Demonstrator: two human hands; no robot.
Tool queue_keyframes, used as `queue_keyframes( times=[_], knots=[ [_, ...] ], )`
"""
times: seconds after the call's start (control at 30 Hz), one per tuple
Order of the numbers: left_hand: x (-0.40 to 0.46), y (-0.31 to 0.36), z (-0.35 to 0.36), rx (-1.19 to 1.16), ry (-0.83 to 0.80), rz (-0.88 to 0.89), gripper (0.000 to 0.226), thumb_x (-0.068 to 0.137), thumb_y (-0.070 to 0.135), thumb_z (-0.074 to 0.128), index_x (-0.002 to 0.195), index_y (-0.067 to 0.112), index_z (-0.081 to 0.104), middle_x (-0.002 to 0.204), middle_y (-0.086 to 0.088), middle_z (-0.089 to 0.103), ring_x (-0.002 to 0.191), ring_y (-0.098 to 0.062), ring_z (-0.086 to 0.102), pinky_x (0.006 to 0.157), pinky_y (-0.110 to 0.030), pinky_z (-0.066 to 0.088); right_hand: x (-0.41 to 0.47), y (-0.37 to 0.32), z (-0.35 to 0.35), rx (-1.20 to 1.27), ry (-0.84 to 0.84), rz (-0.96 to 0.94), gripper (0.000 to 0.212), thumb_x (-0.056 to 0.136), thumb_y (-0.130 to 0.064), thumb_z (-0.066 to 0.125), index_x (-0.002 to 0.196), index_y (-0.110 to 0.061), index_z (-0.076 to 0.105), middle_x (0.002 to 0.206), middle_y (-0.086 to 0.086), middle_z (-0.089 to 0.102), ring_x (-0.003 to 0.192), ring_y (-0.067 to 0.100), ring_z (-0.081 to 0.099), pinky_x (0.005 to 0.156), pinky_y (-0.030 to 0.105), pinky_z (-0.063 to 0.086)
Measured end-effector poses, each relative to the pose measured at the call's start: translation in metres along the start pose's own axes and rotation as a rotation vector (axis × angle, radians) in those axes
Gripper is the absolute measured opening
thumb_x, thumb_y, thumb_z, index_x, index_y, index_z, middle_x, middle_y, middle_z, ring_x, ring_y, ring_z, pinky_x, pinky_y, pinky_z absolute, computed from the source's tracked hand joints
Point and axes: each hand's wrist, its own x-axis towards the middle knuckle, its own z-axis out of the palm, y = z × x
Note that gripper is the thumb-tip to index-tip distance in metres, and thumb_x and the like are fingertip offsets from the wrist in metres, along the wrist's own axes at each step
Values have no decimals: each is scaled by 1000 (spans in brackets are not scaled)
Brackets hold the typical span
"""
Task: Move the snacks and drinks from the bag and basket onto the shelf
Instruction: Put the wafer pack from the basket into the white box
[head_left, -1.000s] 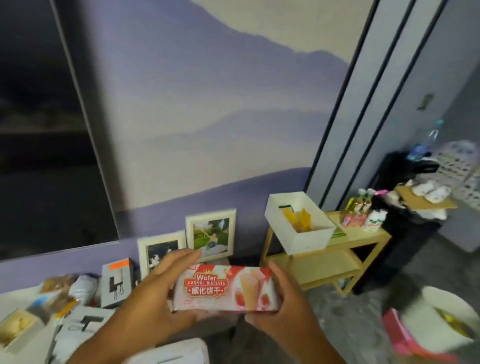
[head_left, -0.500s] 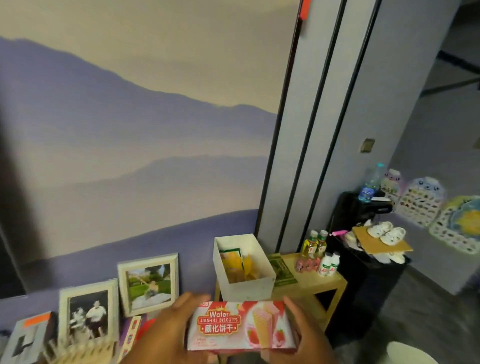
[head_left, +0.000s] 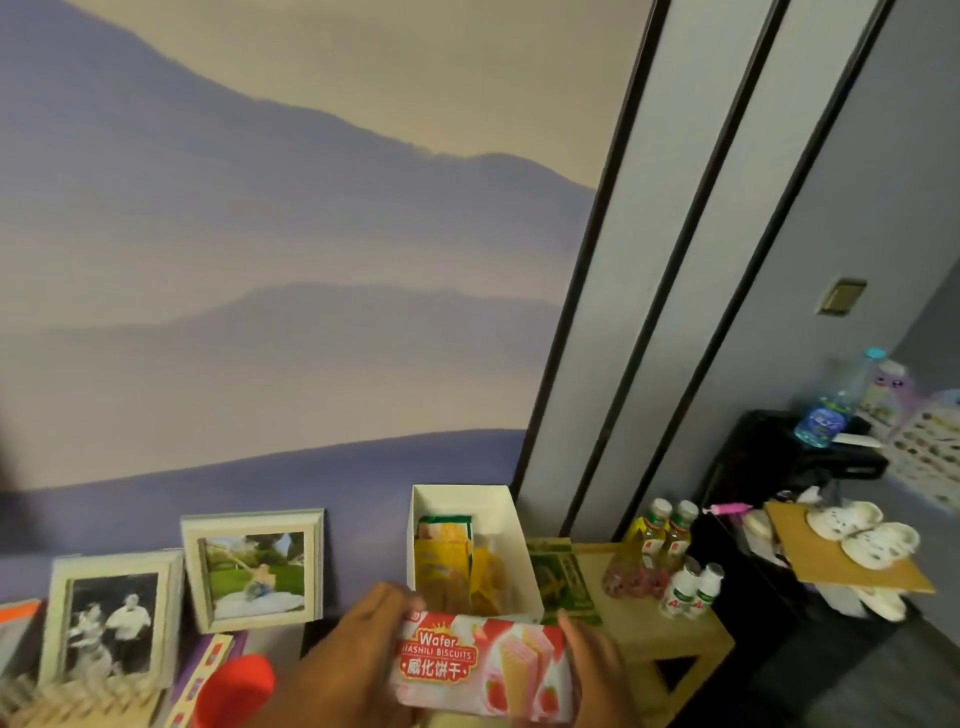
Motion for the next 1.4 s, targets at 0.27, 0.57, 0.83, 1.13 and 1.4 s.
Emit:
queue_keyframes(
  times=[0.27,0.57,0.83,1.13,1.4],
  knots=[
    [107,-5,23,139,28,-69,84,53,62,79,122,51,32,126,29,36,112,5,39,105,-20,39,134,-5,2,-239,-207,62,147,28,-95,61,150,-31,10,150,-2,16,135,9,28,112,22,25],
    [195,-59,61,180,82,-325,88,57,66,76,131,40,36,127,25,40,119,-3,47,109,-29,41,279,34,50,-499,-184,-129,81,62,-74,64,132,-42,36,132,-14,44,119,12,41,102,32,36],
    [244,-125,101,544,7,-362,82,58,54,74,130,24,49,130,2,61,132,-28,49,118,-40,4,354,69,102,-550,-102,-251,52,68,-63,60,101,-23,62,106,2,64,103,31,57,84,46,46],
    [276,-175,136,638,-136,-484,64,72,57,61,126,23,58,154,-25,33,145,-45,20,113,-55,10,394,98,143,-711,-151,-262,53,75,-67,56,91,-18,67,100,7,70,101,33,61,94,55,43],
    [264,-192,152,573,-135,-436,83,61,49,84,132,22,51,157,-28,19,145,-46,20,118,-54,18,388,96,146,-709,-236,-188,81,60,-72,59,118,-16,67,128,8,65,119,36,56,96,61,43]
  ],
)
